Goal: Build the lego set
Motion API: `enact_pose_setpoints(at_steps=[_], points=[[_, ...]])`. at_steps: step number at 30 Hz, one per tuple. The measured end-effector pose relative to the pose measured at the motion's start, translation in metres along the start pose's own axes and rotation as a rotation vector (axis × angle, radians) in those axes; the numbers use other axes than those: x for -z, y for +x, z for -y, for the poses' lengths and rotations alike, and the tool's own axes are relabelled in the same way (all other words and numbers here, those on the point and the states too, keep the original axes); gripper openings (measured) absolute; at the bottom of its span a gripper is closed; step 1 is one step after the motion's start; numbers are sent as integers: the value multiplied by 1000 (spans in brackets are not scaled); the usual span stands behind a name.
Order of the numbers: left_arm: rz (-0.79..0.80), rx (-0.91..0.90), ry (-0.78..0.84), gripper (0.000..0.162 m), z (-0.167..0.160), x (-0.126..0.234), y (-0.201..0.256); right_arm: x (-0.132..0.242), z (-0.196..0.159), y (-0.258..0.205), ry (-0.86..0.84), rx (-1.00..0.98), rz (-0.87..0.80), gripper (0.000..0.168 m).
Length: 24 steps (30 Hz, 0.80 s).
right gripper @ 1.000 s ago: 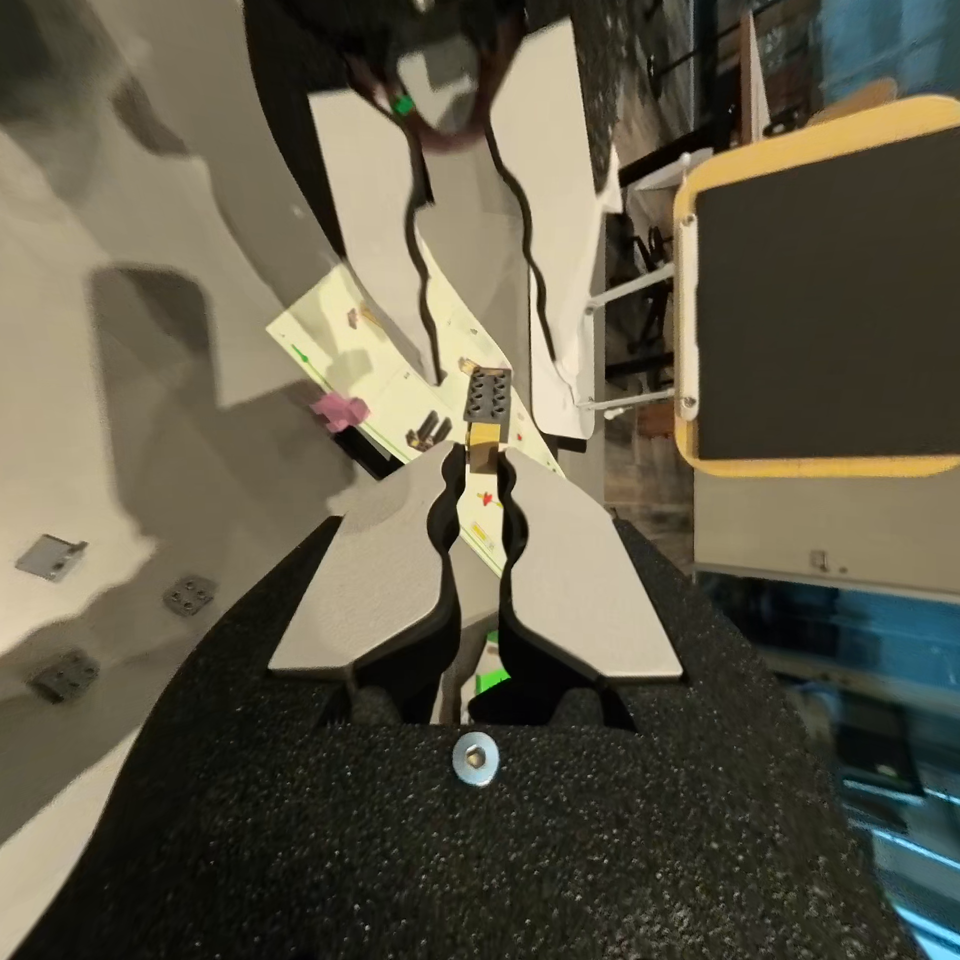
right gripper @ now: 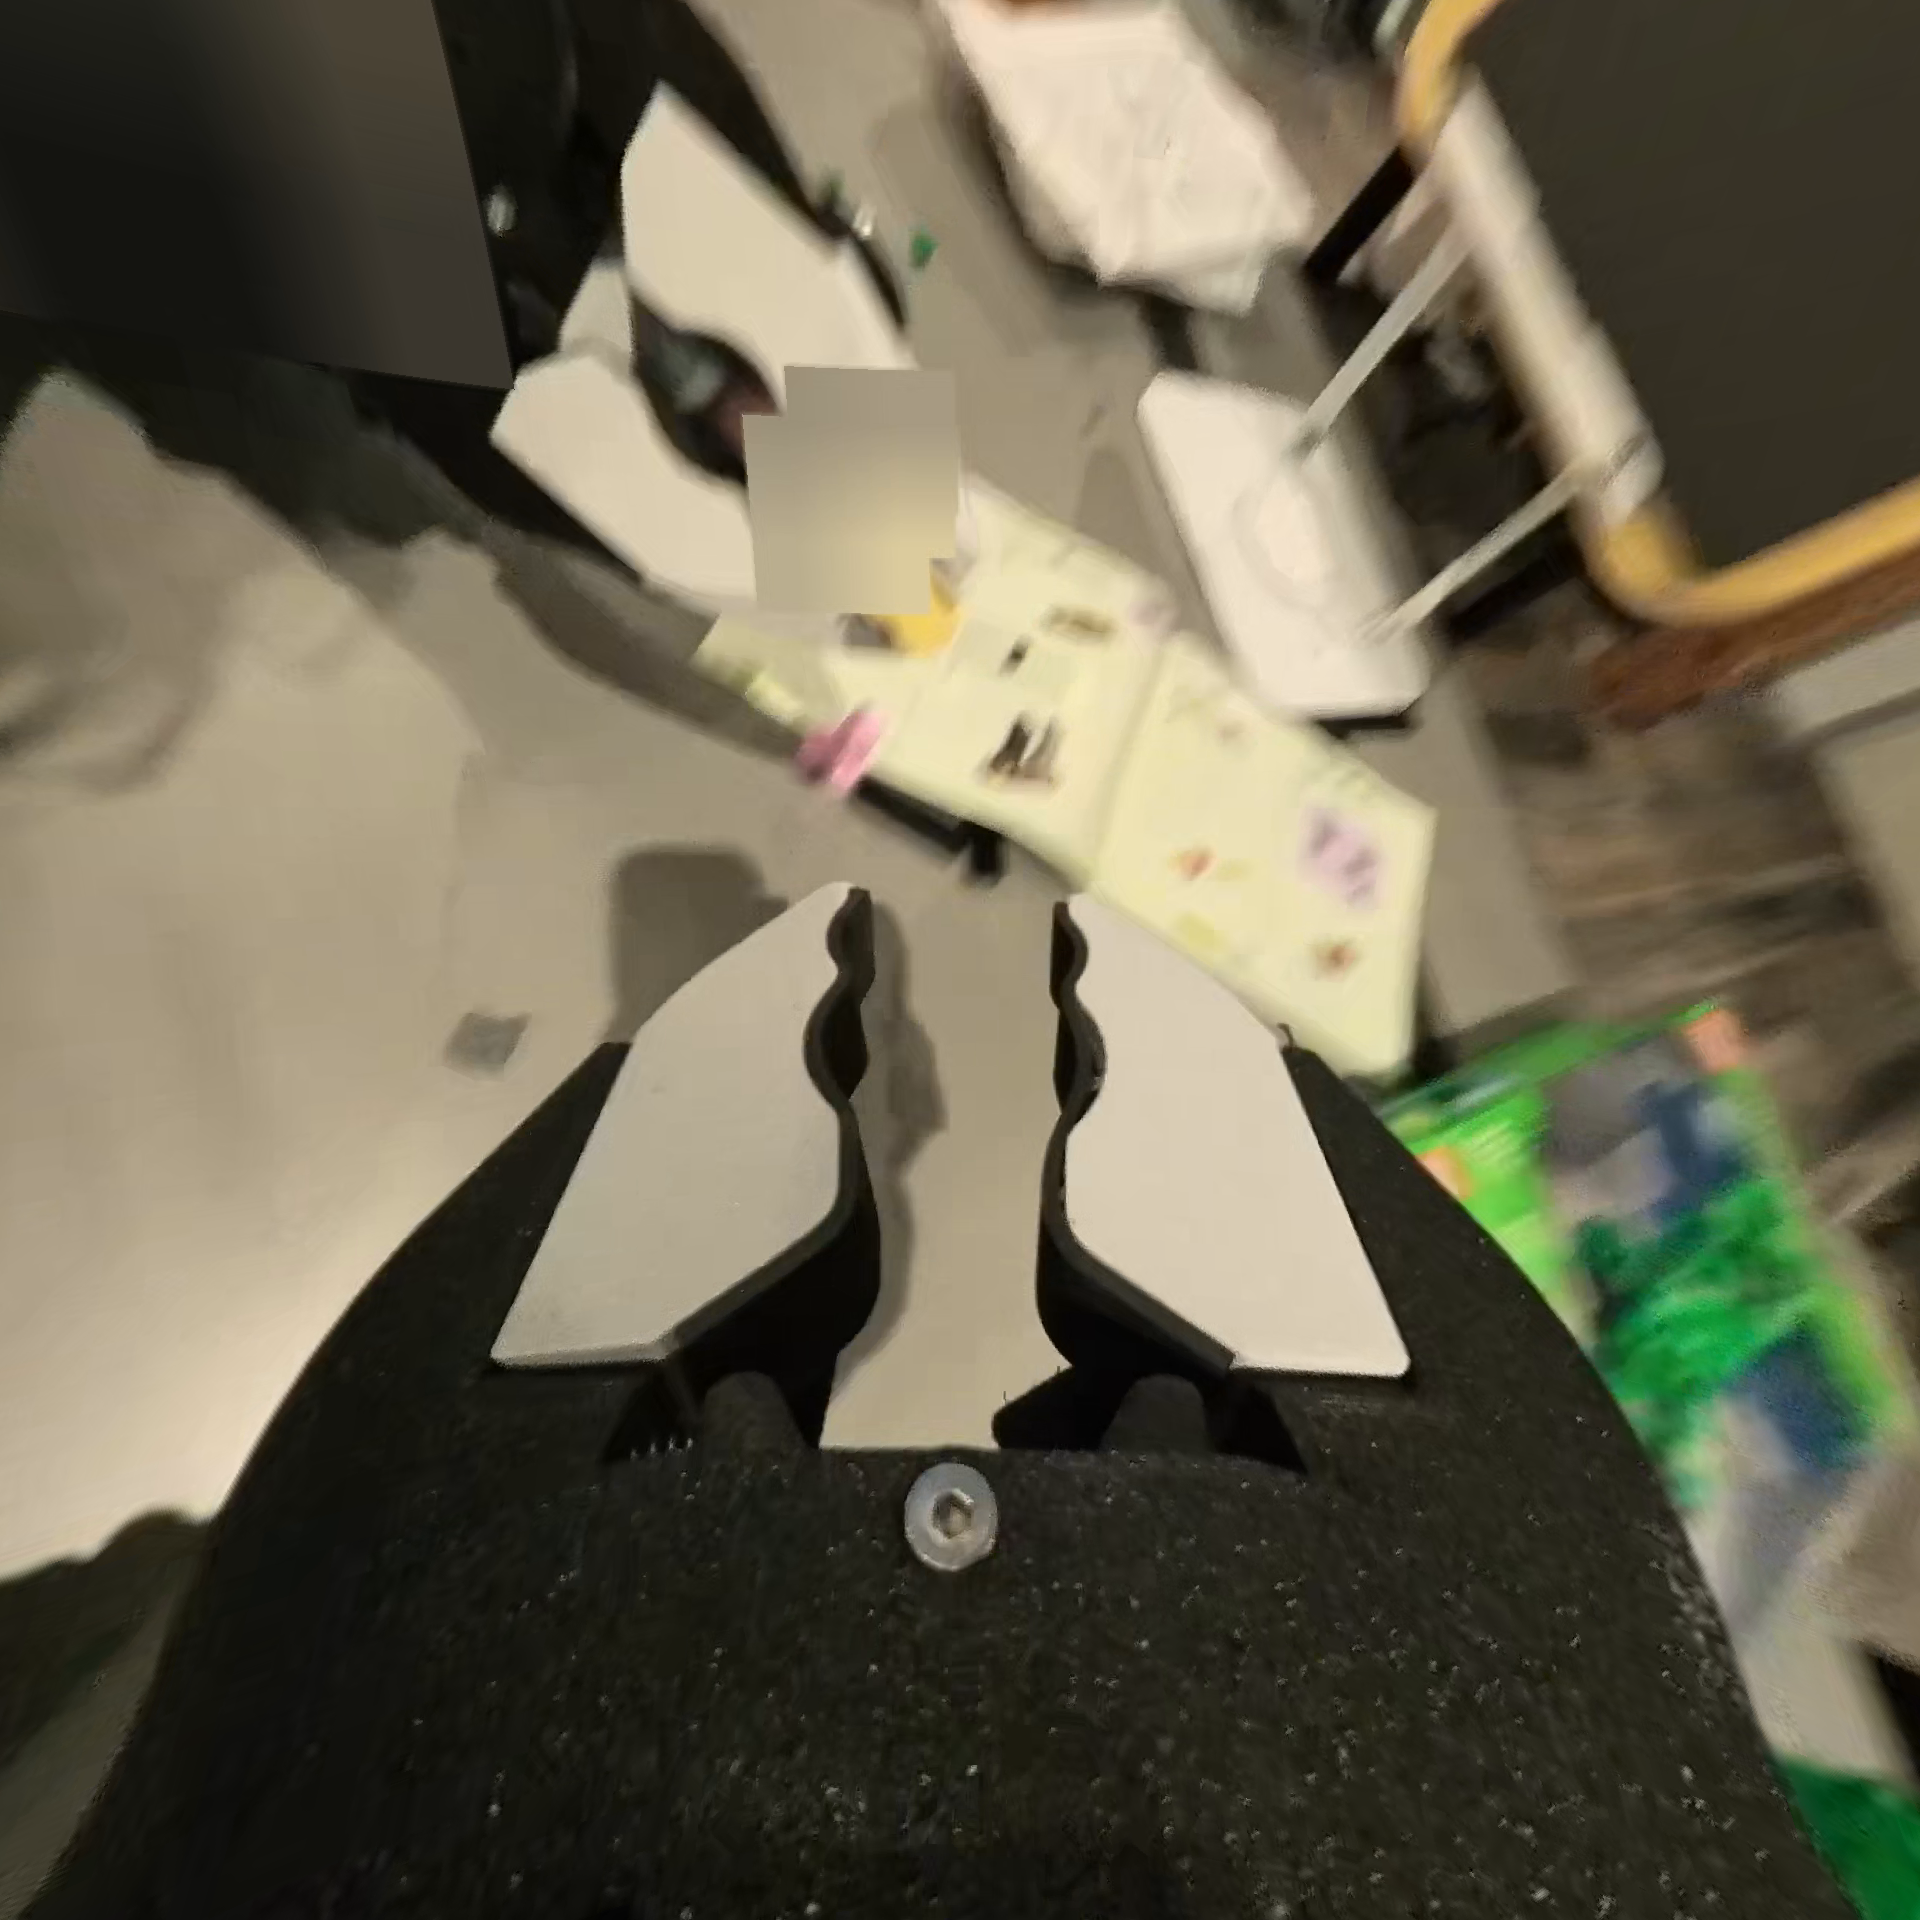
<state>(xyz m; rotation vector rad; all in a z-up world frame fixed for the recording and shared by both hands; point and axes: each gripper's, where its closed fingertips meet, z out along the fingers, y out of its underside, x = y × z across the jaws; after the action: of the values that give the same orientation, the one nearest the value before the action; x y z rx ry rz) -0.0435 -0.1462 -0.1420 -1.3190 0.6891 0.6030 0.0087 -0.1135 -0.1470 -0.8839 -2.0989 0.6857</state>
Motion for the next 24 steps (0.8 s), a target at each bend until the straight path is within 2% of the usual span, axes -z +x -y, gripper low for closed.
enact_pose_setpoints(at_steps=[4,7,12,15,17,20,24], points=[[18,-77,55,16,0,0,28,-1,-61,-55,-66,-127,96,30],[5,-86,57,16,-7,2,39,-1,-83,-90,-28,-252,133,30],[-25,-7,35,16,-22,3,44,-6,-89,-106,2,-354,19,28],[-39,21,23,16,-31,3,44,-13,-79,-117,27,-437,20,23],[-43,32,18,16,-33,3,44,-23,-79,-124,-18,-489,24,21],[-71,39,42,16,-31,4,48,-31,-79,-131,-55,-431,7,20],[-102,38,53,16,-30,4,54,-35,-79,-148,-69,-444,136,20]])
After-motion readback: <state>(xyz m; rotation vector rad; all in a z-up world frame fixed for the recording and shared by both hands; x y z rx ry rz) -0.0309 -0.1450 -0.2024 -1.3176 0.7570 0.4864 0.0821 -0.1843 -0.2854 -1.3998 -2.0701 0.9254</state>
